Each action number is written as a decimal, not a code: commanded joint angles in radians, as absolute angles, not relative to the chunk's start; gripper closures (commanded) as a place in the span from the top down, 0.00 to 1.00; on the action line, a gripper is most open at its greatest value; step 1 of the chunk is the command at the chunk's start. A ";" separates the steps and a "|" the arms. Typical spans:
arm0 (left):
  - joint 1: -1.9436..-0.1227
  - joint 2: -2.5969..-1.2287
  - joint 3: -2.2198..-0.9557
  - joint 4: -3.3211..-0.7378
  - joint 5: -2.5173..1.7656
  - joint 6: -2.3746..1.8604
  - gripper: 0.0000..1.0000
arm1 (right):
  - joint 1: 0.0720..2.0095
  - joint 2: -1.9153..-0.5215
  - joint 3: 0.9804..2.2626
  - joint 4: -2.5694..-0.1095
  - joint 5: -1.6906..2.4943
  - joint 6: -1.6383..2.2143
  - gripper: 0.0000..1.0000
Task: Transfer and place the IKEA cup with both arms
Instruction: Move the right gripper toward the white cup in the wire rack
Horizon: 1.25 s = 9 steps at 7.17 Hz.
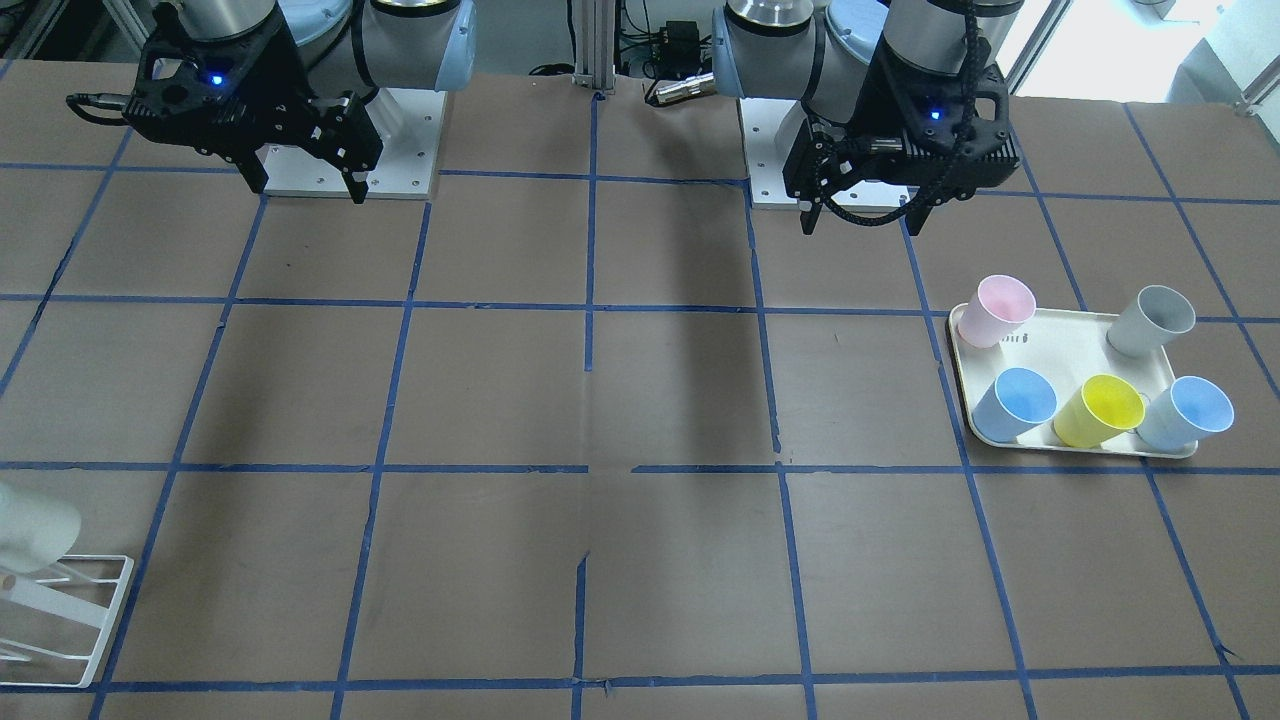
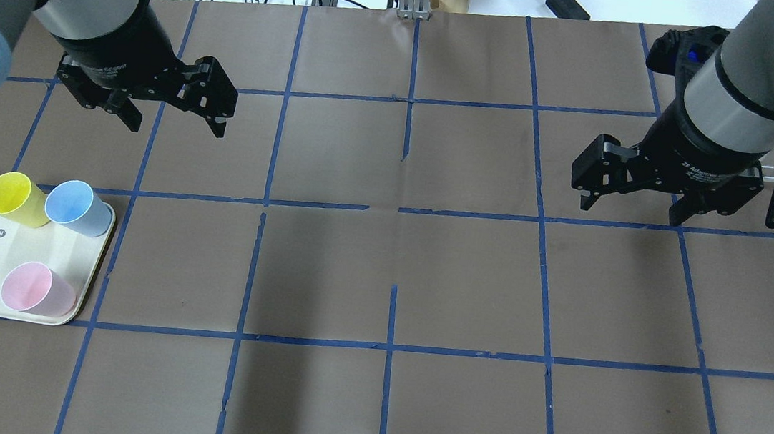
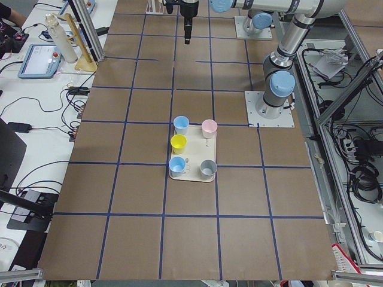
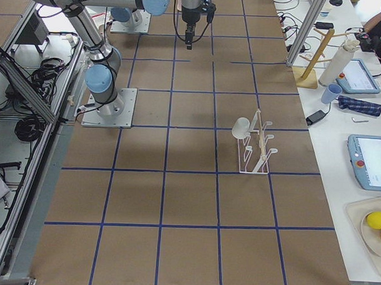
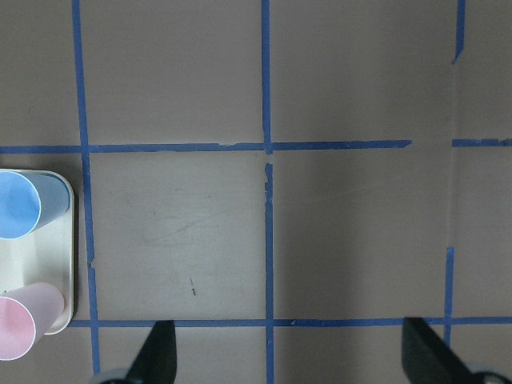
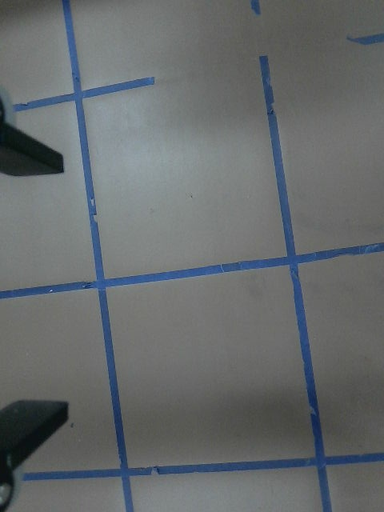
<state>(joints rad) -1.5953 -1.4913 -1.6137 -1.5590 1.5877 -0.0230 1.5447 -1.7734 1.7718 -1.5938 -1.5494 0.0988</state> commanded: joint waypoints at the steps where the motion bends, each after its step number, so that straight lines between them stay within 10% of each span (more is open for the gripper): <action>1: -1.595 -1.491 -1.614 -1.559 1.586 -0.025 1.00 | 1.545 -1.773 1.772 -1.598 -1.549 0.100 1.00; 9: -1.595 -1.496 -1.620 -1.557 1.582 -0.017 1.00 | 1.398 -1.753 1.761 -1.609 -1.537 -0.051 1.00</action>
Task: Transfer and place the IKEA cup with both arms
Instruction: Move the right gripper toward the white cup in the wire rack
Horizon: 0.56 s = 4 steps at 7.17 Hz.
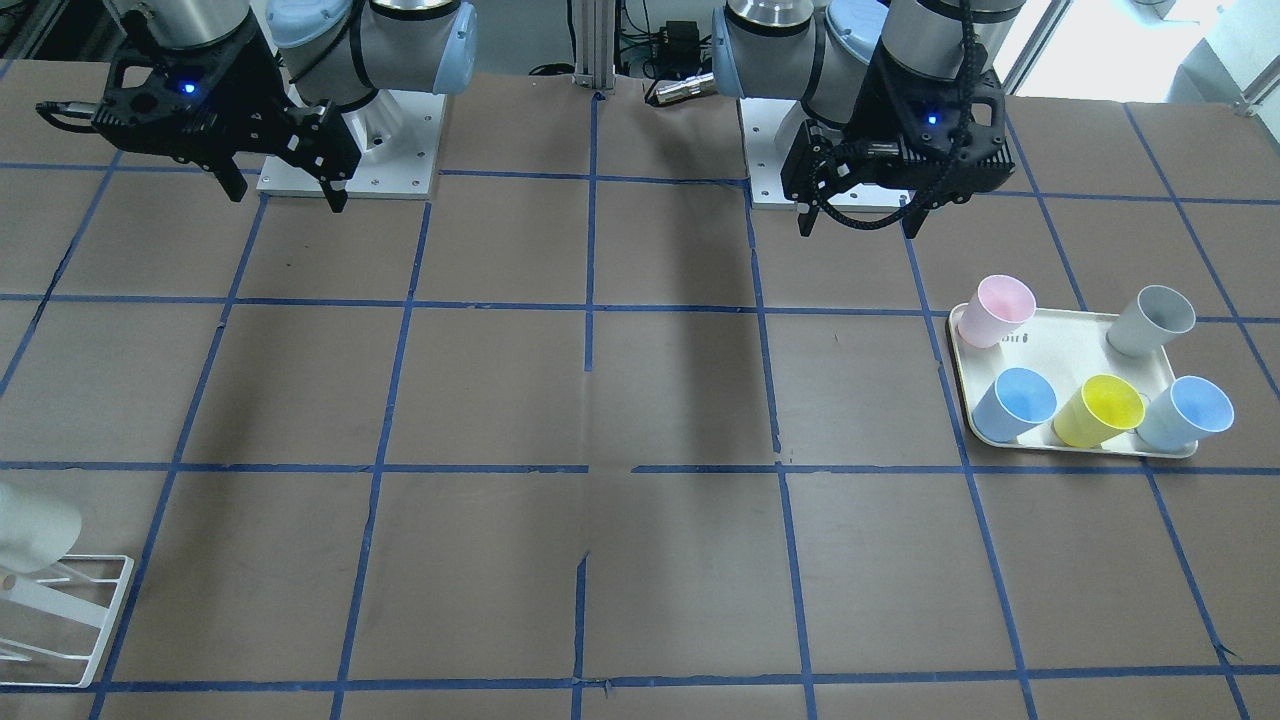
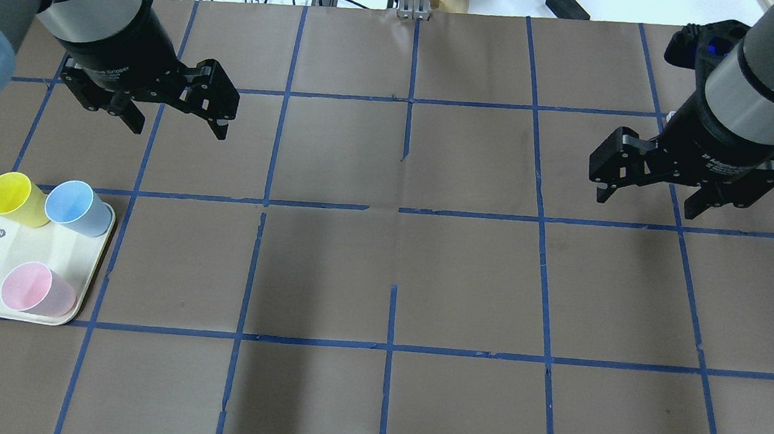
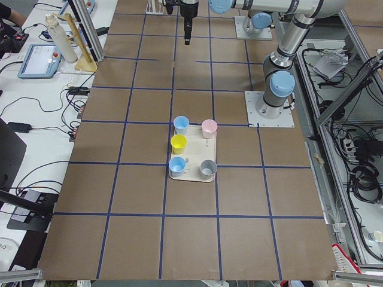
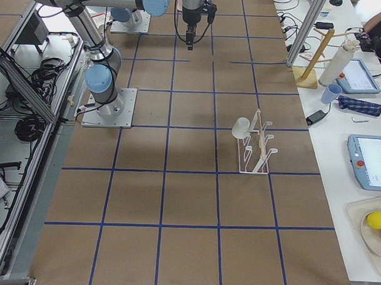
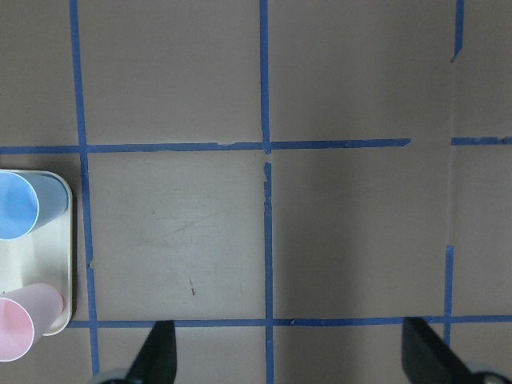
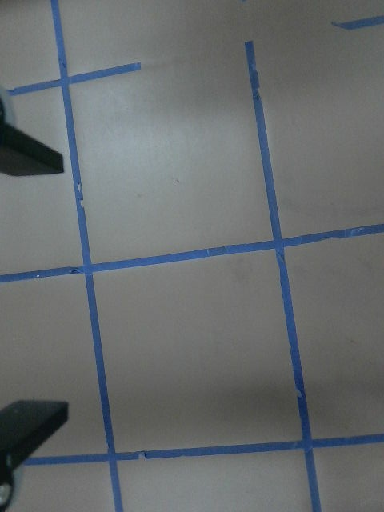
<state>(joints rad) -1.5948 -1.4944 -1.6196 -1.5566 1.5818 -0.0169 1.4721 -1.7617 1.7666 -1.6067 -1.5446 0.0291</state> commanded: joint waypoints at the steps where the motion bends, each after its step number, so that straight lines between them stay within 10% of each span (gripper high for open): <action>1: -1.595 -1.496 -1.620 -1.557 1.582 -0.017 1.00 | 1.340 -1.738 1.759 -1.647 -1.532 -0.117 1.00; 4: -1.595 -1.497 -1.620 -1.557 1.578 -0.017 1.00 | 1.208 -1.668 1.759 -1.777 -1.532 -0.381 1.00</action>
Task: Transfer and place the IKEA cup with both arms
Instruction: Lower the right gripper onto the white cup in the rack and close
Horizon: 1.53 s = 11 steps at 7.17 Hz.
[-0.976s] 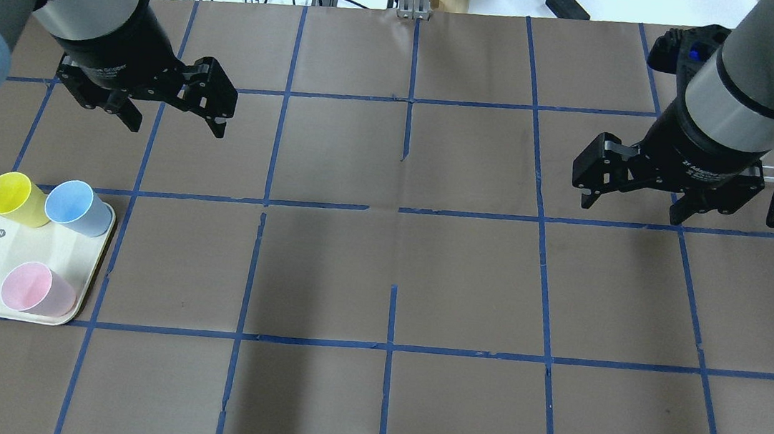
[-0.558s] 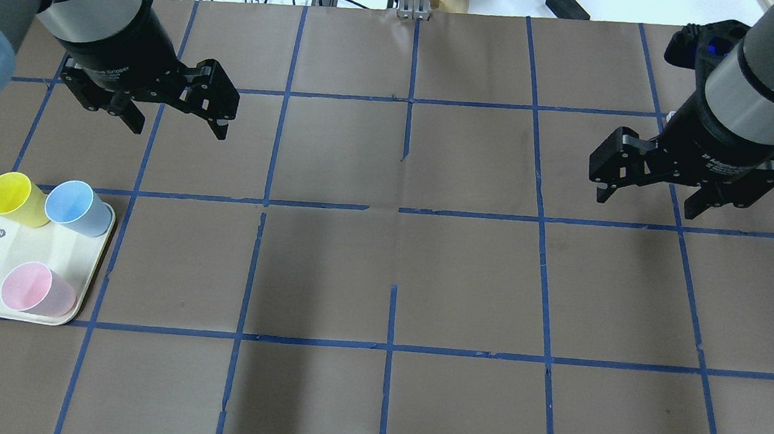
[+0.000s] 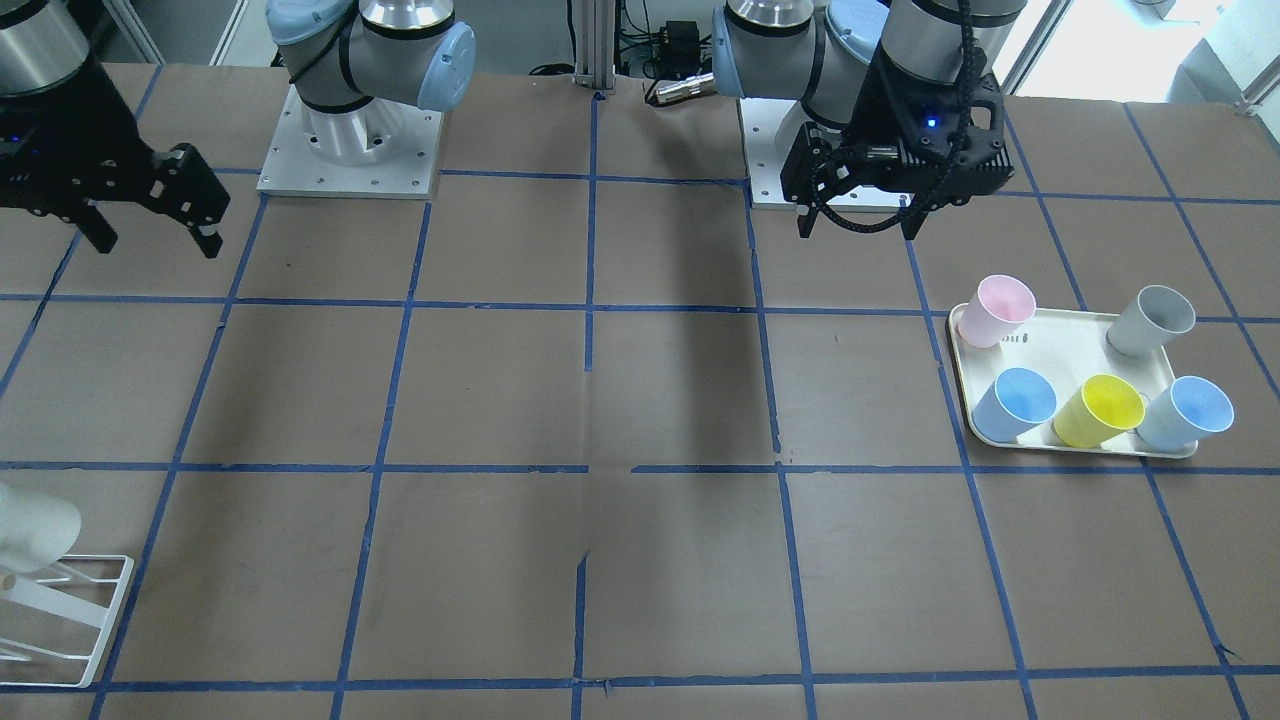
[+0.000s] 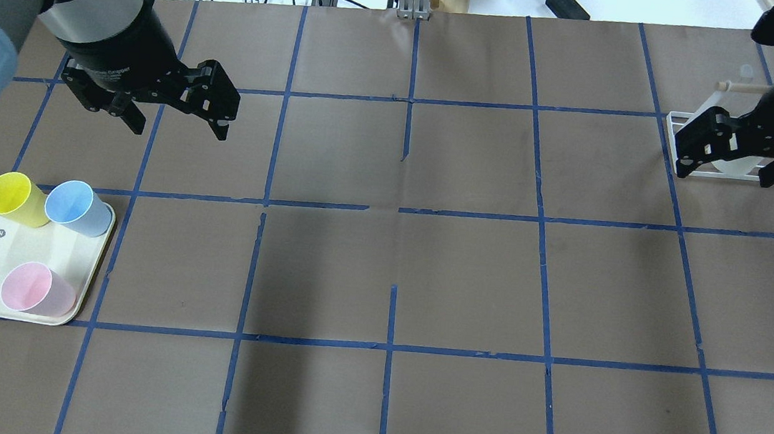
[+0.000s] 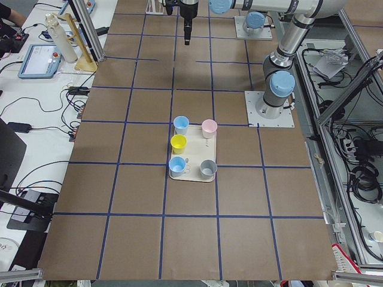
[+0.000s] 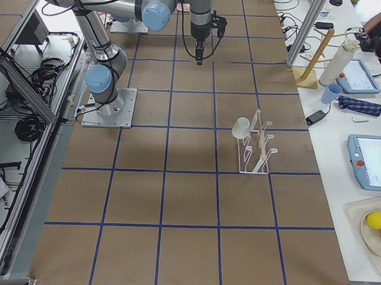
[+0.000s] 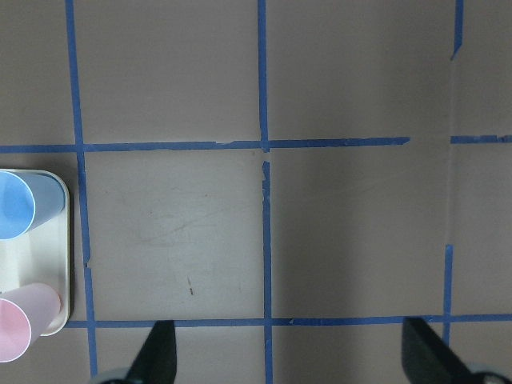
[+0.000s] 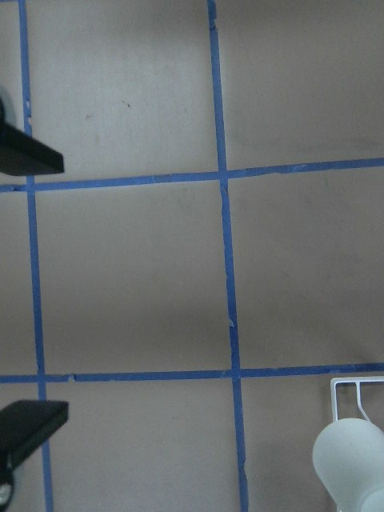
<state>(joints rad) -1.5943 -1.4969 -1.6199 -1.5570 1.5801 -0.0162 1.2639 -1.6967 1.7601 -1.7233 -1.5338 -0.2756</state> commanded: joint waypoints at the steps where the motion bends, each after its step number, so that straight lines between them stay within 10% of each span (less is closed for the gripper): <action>1: -1.594 -1.497 -1.620 -1.557 1.582 -0.015 1.00 | 1.181 -1.611 1.759 -1.857 -1.542 -0.453 1.00; 11: -1.594 -1.499 -1.620 -1.555 1.574 -0.017 1.00 | 1.127 -1.252 1.600 -2.092 -1.537 -0.670 1.00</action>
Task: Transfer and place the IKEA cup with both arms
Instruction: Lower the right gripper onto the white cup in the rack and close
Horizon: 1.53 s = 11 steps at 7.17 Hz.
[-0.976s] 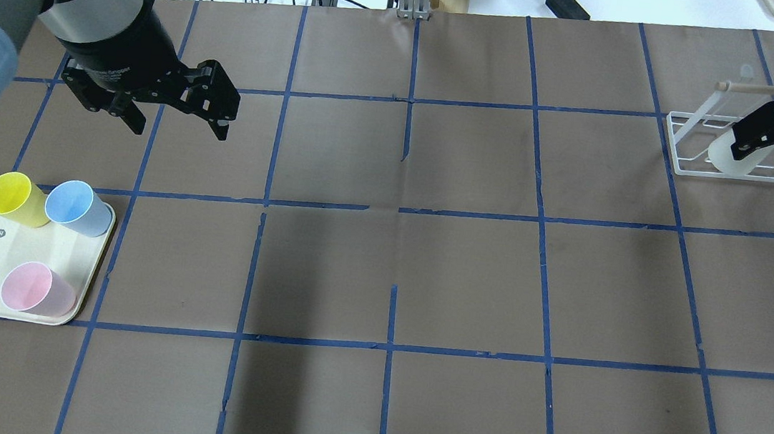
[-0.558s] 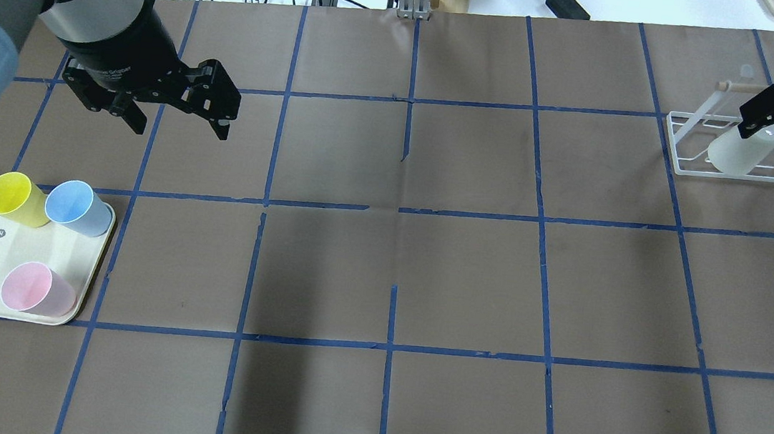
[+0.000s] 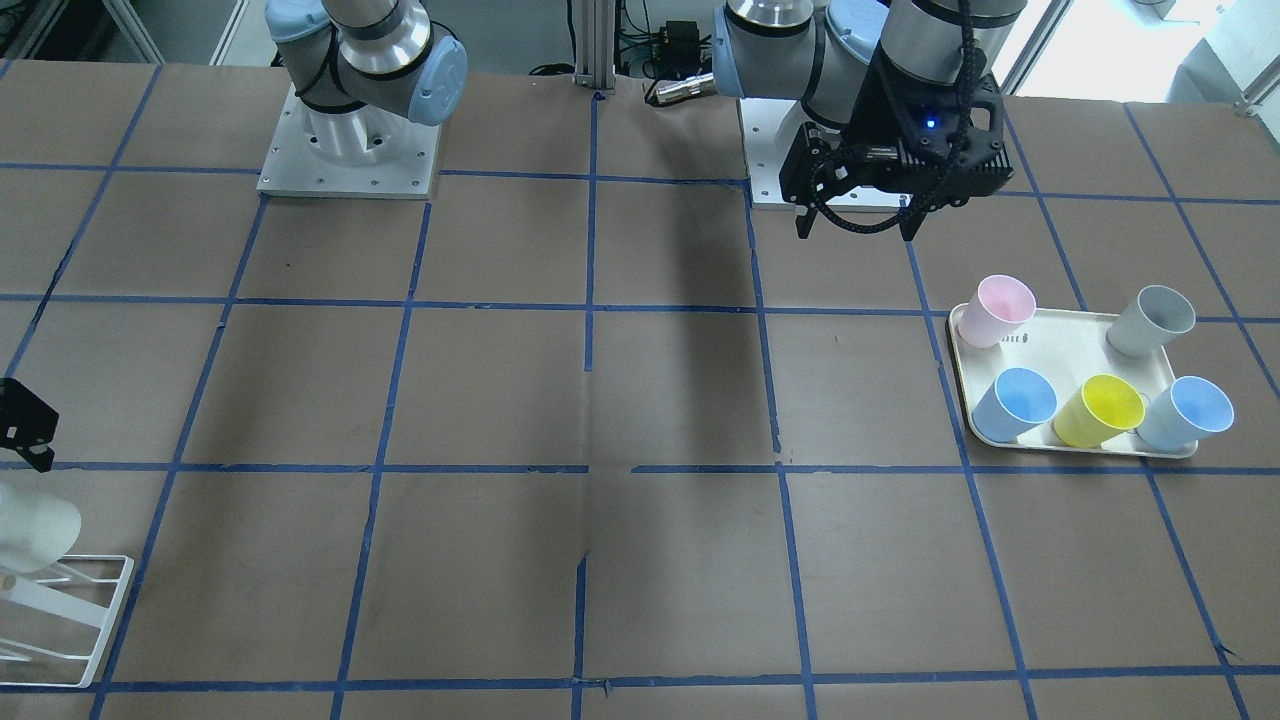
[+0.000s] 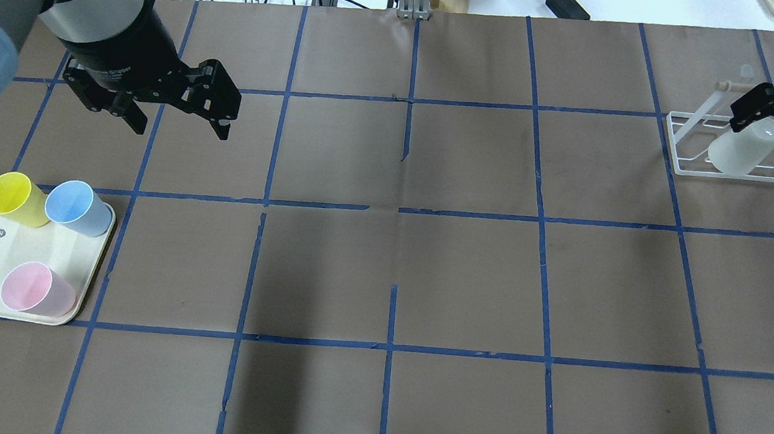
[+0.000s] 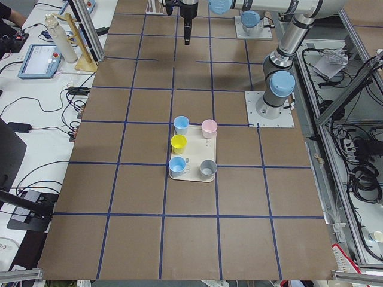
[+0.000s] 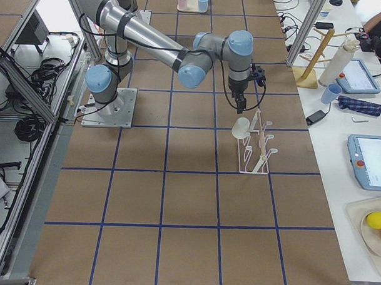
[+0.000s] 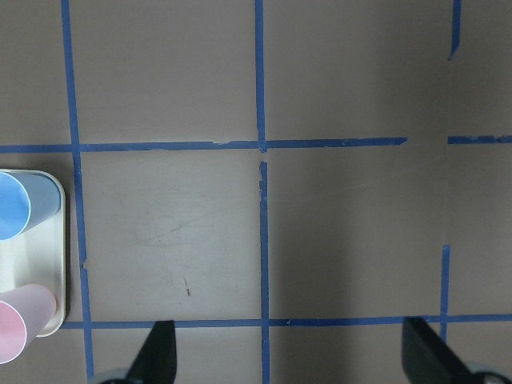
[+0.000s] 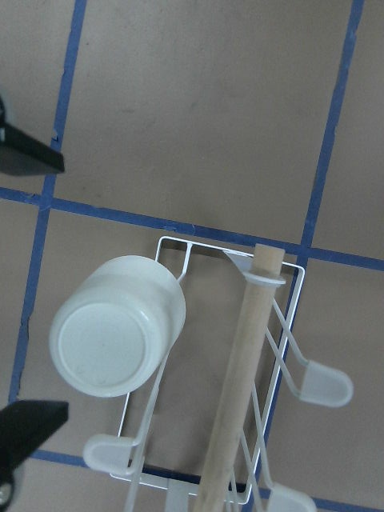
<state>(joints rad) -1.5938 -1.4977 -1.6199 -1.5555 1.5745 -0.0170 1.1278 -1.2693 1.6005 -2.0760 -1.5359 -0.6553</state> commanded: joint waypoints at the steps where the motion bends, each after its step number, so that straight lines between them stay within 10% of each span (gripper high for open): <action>1: -1.594 -1.497 -1.620 -1.555 1.575 -0.017 1.00 | 1.123 -1.234 1.600 -2.103 -1.534 -0.682 1.00; 11: -1.592 -1.499 -1.620 -1.555 1.577 -0.017 1.00 | 1.095 -1.163 1.601 -2.163 -1.526 -0.680 1.00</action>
<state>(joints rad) -1.5923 -1.4987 -1.6199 -1.5555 1.5765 -0.0169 1.0948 -1.1644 1.6017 -2.1634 -1.5266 -0.6814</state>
